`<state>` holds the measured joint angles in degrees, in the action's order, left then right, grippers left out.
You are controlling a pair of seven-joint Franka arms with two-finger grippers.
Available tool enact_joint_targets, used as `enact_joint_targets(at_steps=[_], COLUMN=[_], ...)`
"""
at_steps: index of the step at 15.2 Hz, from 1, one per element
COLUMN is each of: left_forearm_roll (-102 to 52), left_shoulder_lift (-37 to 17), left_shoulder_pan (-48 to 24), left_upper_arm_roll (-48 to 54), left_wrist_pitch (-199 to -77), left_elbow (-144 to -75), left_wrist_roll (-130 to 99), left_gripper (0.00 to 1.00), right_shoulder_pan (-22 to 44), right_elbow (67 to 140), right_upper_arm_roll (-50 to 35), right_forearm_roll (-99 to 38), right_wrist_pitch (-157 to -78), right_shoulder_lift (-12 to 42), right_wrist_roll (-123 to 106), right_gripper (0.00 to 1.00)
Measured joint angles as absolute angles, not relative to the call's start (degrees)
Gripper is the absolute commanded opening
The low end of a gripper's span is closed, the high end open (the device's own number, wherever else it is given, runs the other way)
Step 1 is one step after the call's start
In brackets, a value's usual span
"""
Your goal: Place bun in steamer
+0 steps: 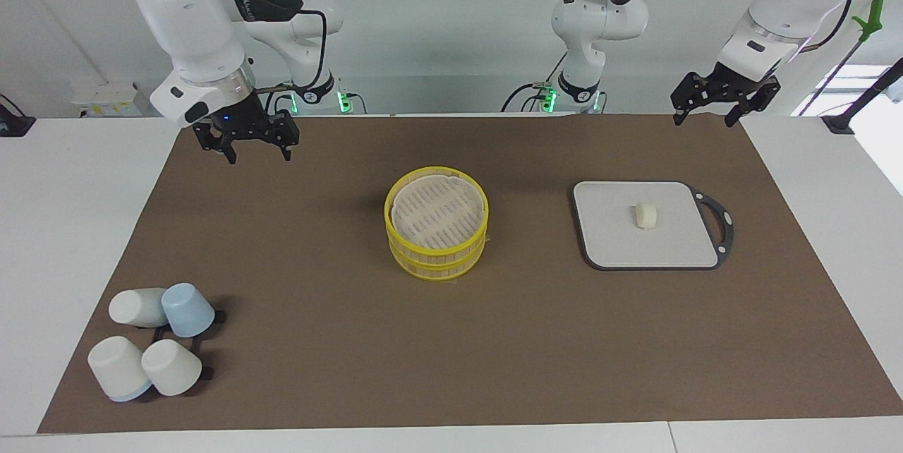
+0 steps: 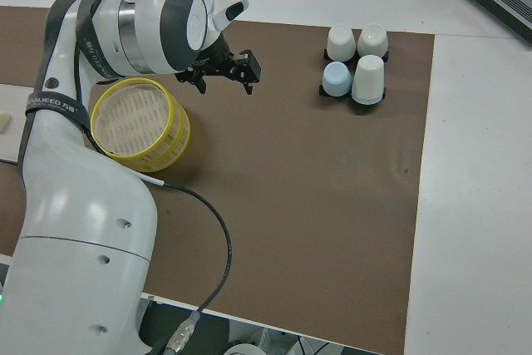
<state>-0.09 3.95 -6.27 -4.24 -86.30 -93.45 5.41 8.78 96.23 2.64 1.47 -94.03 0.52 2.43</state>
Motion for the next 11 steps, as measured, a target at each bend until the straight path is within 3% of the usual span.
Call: enact_joint_targets(at_steps=[11], left_forearm_roll=[-0.69], left_shoulder_lift=[3.96], left_shoulder_pan=[-6.22], left_upper_arm_roll=[-4.54], left_wrist_pitch=[-86.41], left_elbow=[-93.54], left_wrist_roll=[5.43], left_gripper=[1.00], right_shoulder_pan=[9.84], right_elbow=[95.69], right_upper_arm_roll=[1.86], right_forearm_roll=[1.01], right_wrist_pitch=[-93.32], right_shoulder_lift=[0.37], right_wrist_roll=[1.91], right_gripper=[1.00])
